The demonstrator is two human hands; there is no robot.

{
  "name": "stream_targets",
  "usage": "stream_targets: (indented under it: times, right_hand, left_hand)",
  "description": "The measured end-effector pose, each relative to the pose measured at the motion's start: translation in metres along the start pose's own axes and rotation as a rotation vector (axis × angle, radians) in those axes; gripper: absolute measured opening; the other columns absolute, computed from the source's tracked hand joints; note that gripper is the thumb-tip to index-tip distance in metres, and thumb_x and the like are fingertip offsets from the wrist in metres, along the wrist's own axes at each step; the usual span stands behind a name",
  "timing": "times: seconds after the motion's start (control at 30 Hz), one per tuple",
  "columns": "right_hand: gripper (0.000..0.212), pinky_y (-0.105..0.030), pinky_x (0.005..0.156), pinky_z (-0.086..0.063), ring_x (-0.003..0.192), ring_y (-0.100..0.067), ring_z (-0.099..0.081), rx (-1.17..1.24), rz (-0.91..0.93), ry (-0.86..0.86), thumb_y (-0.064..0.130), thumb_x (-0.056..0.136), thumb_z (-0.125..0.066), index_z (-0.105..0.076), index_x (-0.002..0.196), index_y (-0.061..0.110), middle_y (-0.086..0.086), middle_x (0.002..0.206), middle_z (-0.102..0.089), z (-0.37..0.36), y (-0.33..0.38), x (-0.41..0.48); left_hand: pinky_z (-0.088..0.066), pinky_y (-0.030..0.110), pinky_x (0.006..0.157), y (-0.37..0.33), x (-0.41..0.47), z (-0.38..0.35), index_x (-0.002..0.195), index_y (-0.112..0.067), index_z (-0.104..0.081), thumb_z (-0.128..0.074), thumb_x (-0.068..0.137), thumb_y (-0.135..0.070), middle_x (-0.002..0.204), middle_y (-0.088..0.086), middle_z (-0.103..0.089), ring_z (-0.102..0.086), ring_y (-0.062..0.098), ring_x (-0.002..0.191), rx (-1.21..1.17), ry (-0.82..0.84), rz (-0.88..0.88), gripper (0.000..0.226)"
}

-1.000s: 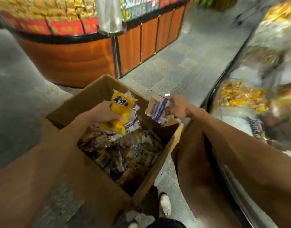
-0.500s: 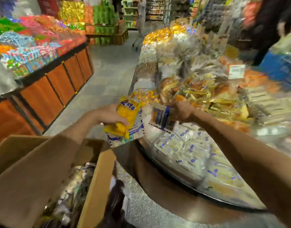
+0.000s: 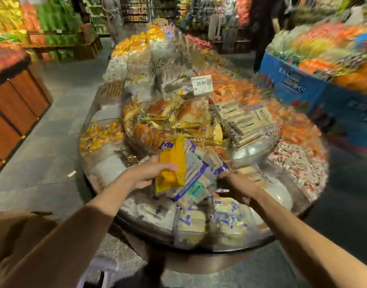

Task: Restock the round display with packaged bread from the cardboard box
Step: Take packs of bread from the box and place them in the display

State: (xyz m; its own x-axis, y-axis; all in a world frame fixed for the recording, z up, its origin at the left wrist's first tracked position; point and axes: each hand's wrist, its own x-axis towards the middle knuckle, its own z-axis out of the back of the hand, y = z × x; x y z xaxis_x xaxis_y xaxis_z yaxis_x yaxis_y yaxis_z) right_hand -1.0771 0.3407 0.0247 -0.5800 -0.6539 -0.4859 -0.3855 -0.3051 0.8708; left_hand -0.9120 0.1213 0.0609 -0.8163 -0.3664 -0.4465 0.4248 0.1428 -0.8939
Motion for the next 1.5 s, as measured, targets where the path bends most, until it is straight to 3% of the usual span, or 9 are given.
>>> stream_targets:
  times: [0.13,0.4,0.53,0.63,0.8,1.0,1.2,1.37,1.5]
  right_hand:
    - [0.033,-0.052,0.080,-0.058,0.094,-0.035,-0.063,0.497,-0.104,0.049,0.034,0.090,-0.064,-0.068,0.111,0.009,-0.021,0.105,-0.065,0.002,-0.035,0.003]
    - [0.119,-0.063,0.118,-0.019,0.137,-0.048,-0.041,0.982,-0.007,0.312,0.094,0.059,-0.052,-0.050,0.145,0.010,-0.028,0.147,-0.045,-0.021,-0.053,-0.003]
    - [0.066,-0.056,0.097,-0.051,0.121,-0.042,-0.060,0.758,0.049,0.249,0.058,0.090,-0.050,-0.066,0.128,0.008,-0.027,0.137,-0.057,-0.044,-0.040,-0.006]
    - [0.042,-0.048,0.086,-0.058,0.110,-0.039,-0.067,0.604,0.028,0.185,0.030,0.095,-0.054,-0.065,0.126,0.004,-0.024,0.124,-0.066,-0.064,-0.027,-0.004]
    - [0.039,-0.052,0.096,-0.053,0.112,-0.041,-0.065,0.555,-0.060,0.185,0.024,0.093,-0.060,-0.065,0.125,0.003,-0.026,0.123,-0.066,-0.107,-0.019,0.004]
    - [0.039,-0.042,0.068,-0.062,0.091,-0.035,-0.074,0.513,-0.082,0.209,0.016,0.086,-0.064,-0.066,0.122,0.001,-0.024,0.114,-0.070,-0.171,-0.008,0.010]
    - [0.035,-0.045,0.072,-0.062,0.095,-0.036,-0.073,0.420,-0.161,0.330,0.016,0.088,-0.065,-0.069,0.121,0.006,-0.020,0.111,-0.072,-0.236,0.001,0.024]
    - [0.031,-0.045,0.067,-0.062,0.084,-0.032,-0.075,0.269,-0.267,0.608,0.013,0.086,-0.063,-0.070,0.115,0.007,-0.021,0.106,-0.074,-0.351,-0.020,0.006]
    - [0.048,-0.047,0.074,-0.062,0.086,-0.031,-0.075,0.142,-0.336,0.758,0.013,0.085,-0.063,-0.061,0.132,0.004,-0.021,0.109,-0.073,-0.445,-0.052,-0.023]
  left_hand:
    - [-0.053,0.052,0.097,0.015,0.011,-0.038,0.145,-0.016,-0.038,-0.095,0.060,-0.025,0.130,0.020,-0.063,-0.068,0.034,0.109,-0.193,0.045,0.083,0.103]
    - [-0.053,0.050,0.098,0.028,0.016,-0.075,0.120,-0.020,-0.041,-0.095,0.043,-0.039,0.127,0.012,-0.063,-0.064,0.031,0.114,-0.314,-0.071,0.105,0.096]
    - [-0.034,0.048,0.116,0.032,0.017,-0.063,0.157,-0.032,-0.006,-0.094,0.042,-0.062,0.156,-0.001,-0.036,-0.038,0.026,0.142,-0.213,-0.058,0.066,0.148]
    - [-0.019,0.047,0.123,0.037,0.010,-0.045,0.158,-0.025,0.008,-0.083,0.053,-0.074,0.166,-0.006,-0.008,-0.015,0.019,0.151,-0.102,-0.085,0.015,0.147]
    - [-0.040,0.047,0.111,0.040,-0.007,-0.008,0.144,-0.023,-0.037,-0.077,0.047,-0.083,0.144,-0.007,-0.049,-0.047,0.016,0.129,-0.048,-0.276,-0.076,0.121]
    - [-0.022,0.045,0.119,0.036,-0.023,0.031,0.159,-0.025,-0.008,-0.048,0.085,-0.075,0.166,0.000,-0.011,-0.018,0.024,0.151,-0.081,-0.522,-0.119,0.098]
    - [-0.041,0.042,0.111,0.048,-0.076,0.116,0.150,-0.026,-0.037,-0.070,0.073,-0.072,0.149,-0.003,-0.046,-0.049,0.019,0.132,-0.265,-0.656,-0.119,0.095]
    - [-0.058,0.026,0.071,0.107,-0.190,0.190,0.093,-0.021,-0.067,-0.076,0.084,-0.041,0.080,-0.002,-0.073,-0.069,0.012,0.071,-0.362,-0.941,-0.016,0.024]
    - [-0.061,0.039,0.077,0.151,-0.292,0.227,0.103,-0.018,-0.069,-0.088,0.059,-0.050,0.094,0.003,-0.076,-0.073,0.020,0.085,-0.450,-1.092,0.054,0.058]
